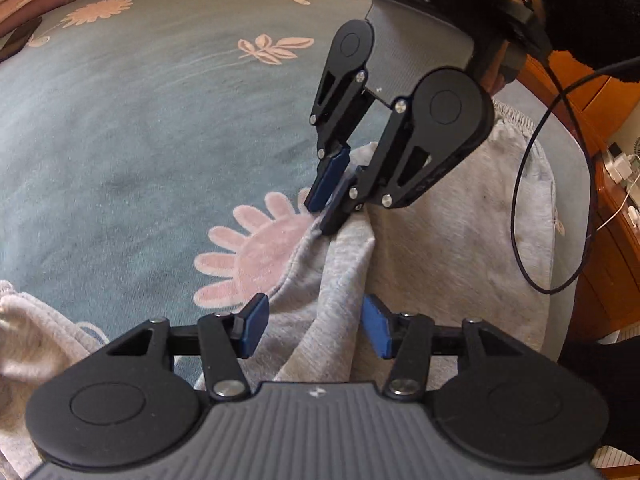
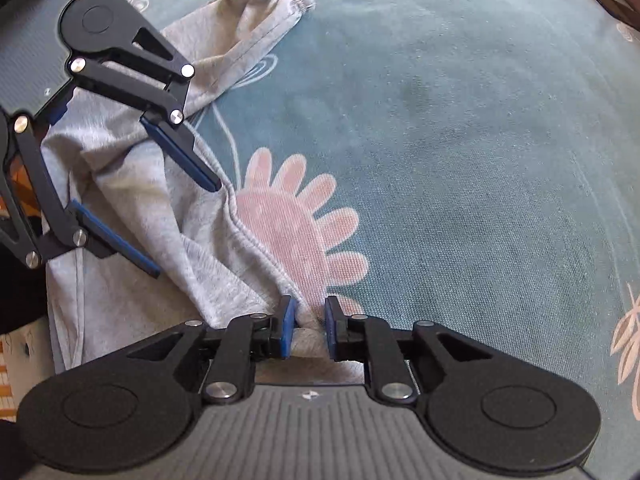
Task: Fold clothes
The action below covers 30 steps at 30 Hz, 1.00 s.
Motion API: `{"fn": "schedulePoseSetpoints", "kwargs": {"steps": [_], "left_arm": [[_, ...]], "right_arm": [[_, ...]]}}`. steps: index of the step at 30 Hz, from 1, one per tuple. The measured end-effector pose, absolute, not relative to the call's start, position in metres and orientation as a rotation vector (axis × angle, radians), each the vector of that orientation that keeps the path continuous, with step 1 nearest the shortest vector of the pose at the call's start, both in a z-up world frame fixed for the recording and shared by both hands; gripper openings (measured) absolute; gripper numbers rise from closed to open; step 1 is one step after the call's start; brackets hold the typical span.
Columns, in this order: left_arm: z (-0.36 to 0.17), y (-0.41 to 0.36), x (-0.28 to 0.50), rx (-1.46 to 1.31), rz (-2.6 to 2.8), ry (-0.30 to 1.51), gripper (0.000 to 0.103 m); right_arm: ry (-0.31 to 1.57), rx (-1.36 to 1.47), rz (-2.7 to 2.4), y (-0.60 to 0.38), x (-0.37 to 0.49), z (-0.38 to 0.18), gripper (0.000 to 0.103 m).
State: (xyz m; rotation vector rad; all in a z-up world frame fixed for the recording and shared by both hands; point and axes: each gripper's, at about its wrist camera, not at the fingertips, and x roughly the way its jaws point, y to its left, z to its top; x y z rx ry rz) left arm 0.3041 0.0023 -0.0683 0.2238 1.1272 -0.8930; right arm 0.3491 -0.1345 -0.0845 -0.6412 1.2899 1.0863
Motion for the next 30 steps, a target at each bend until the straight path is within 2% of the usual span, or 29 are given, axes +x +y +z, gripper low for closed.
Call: {"fn": "schedulePoseSetpoints", "kwargs": {"steps": [3,4,5,8,11,13,14,15,16,19,20,22,26,28,30], "left_arm": [[-0.071,0.015,0.3,0.185,-0.864,1.153,0.052],[-0.072,0.018,0.301,0.181,-0.854,1.155,0.052],[-0.071,0.02,0.302,0.177,-0.845,1.157,0.052],[-0.071,0.025,0.307,0.167,-0.813,1.164,0.052],[-0.069,0.032,0.312,0.129,-0.809,1.164,0.052],[-0.064,0.035,0.311,0.073,-0.864,1.155,0.052],[-0.065,0.035,0.311,0.057,-0.891,1.163,0.056],[-0.067,0.032,0.311,0.051,-0.91,1.18,0.056],[-0.07,0.03,0.312,0.047,-0.92,1.204,0.056],[-0.092,0.024,0.318,0.05,-0.895,1.336,0.059],[-0.094,0.026,0.319,0.04,-0.864,1.333,0.053],[-0.087,0.034,0.322,0.014,-0.776,1.281,0.054],[-0.067,0.044,0.329,-0.029,-0.735,1.183,0.052],[-0.065,0.042,0.338,-0.147,-0.818,1.198,0.059],[-0.069,0.029,0.346,-0.203,-0.89,1.225,0.06]], "right_arm": [[1.266,-0.713,1.134,-0.127,0.336,-0.082,0.018],[1.236,-0.748,1.131,-0.125,0.331,-0.081,0.008],[1.193,-0.798,1.107,-0.121,0.327,-0.081,0.004],[1.098,-0.888,0.968,-0.116,0.328,-0.083,0.0],[1.136,-0.778,0.851,-0.123,0.351,-0.079,0.0],[1.153,-0.638,0.902,-0.127,0.358,-0.065,0.006],[1.153,-0.583,0.94,-0.126,0.358,-0.058,0.01],[1.161,-0.562,0.989,-0.123,0.355,-0.055,0.026],[1.166,-0.553,1.036,-0.118,0.352,-0.052,0.036],[1.189,-0.638,1.105,-0.102,0.34,-0.065,0.037],[1.197,-0.68,1.1,-0.096,0.337,-0.072,0.037],[1.163,-0.72,0.999,-0.092,0.341,-0.081,0.039],[1.099,-0.558,0.745,-0.121,0.364,-0.053,0.039],[1.094,-0.449,0.66,-0.145,0.375,-0.037,0.04],[1.105,-0.348,0.584,-0.172,0.381,-0.027,0.043]]}}
